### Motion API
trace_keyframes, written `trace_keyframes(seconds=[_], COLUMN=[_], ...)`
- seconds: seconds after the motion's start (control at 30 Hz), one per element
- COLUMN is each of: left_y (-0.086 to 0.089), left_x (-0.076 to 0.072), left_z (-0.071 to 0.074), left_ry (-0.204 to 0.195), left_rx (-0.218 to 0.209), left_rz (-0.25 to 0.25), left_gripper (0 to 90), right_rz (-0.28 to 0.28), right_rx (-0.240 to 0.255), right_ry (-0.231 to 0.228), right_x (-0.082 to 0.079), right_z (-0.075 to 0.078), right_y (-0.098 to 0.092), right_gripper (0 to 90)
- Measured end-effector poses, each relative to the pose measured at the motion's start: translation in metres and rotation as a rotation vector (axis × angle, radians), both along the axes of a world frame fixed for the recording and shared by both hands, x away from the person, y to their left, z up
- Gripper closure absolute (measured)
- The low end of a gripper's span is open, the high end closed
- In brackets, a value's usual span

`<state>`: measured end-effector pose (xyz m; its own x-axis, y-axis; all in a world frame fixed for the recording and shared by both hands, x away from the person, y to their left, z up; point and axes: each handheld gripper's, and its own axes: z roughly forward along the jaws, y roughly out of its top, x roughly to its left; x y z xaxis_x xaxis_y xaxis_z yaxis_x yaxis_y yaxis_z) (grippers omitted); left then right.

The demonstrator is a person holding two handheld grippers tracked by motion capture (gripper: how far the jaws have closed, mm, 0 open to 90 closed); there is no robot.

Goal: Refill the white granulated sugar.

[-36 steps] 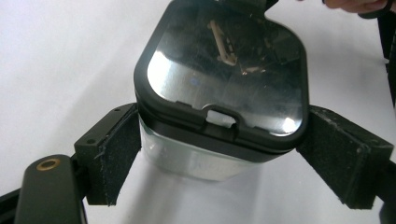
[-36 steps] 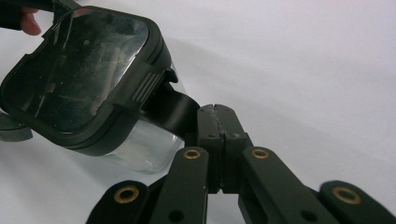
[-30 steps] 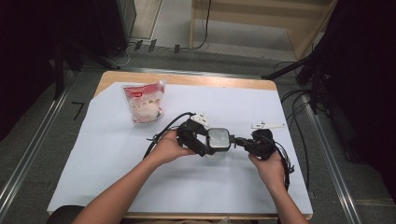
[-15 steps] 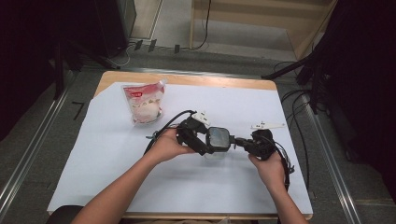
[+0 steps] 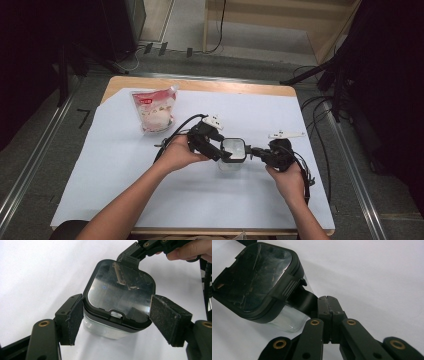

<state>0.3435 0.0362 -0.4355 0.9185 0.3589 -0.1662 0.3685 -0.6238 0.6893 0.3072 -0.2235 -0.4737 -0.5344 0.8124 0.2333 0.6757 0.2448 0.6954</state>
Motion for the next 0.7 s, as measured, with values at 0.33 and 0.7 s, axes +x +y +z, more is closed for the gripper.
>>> trace_keyframes(seconds=[0.33,0.7], left_y=[-0.005,-0.008], left_x=[-0.003,-0.004], left_z=[-0.011,-0.022], left_ry=[-0.007,-0.015], left_rx=[0.042,0.062], left_rz=[-0.036,-0.030], left_gripper=[16.5,16.3], right_rz=[0.003,-0.001], right_rx=[-0.001,-0.003], right_ry=[0.000,-0.002], right_x=[0.000,0.000], right_z=[-0.001,-0.001], right_y=[0.000,0.000], right_gripper=[90.0,90.0])
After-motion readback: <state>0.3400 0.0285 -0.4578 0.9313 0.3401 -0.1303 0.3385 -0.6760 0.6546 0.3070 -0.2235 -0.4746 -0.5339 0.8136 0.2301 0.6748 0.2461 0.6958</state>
